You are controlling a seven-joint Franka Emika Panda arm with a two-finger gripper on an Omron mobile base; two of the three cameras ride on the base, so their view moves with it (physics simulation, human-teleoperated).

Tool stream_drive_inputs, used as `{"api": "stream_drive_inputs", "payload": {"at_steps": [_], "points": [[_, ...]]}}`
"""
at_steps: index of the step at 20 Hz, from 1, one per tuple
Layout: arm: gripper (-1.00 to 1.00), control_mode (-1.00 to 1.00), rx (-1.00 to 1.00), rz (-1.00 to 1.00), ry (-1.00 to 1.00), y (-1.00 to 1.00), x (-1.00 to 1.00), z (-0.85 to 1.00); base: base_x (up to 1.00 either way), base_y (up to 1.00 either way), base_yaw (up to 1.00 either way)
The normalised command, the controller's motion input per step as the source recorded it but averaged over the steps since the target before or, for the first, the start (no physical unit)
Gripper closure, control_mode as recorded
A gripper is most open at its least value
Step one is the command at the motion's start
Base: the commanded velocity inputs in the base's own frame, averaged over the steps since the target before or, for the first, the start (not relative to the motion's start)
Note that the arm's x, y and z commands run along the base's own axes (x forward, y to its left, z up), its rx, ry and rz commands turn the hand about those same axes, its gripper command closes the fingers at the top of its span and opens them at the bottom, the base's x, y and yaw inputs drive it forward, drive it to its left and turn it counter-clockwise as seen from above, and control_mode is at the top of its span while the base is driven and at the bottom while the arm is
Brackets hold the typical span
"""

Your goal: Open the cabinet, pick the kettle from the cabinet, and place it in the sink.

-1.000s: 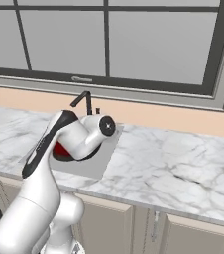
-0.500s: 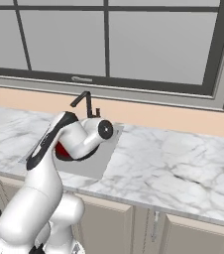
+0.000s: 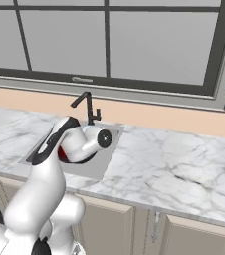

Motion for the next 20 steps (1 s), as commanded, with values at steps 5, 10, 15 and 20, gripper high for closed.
{"api": "stream_drive_inputs", "payload": {"at_steps": [5,10,15,20], "points": [[1.0,-1.0,0.0,0.0,0.0,0.02,0.27,-0.2,0.0,0.0,0.0],[1.0,-1.0,0.0,0.0,0.0,-0.01,0.18,-0.2,0.0,0.0,0.0],[1.0,-1.0,0.0,0.0,0.0,0.0,0.19,-0.23,0.0,0.0,0.0],[1.0,-1.0,-0.01,0.01,0.0,0.0,0.21,-0.23,0.0,0.0,0.0]]}}
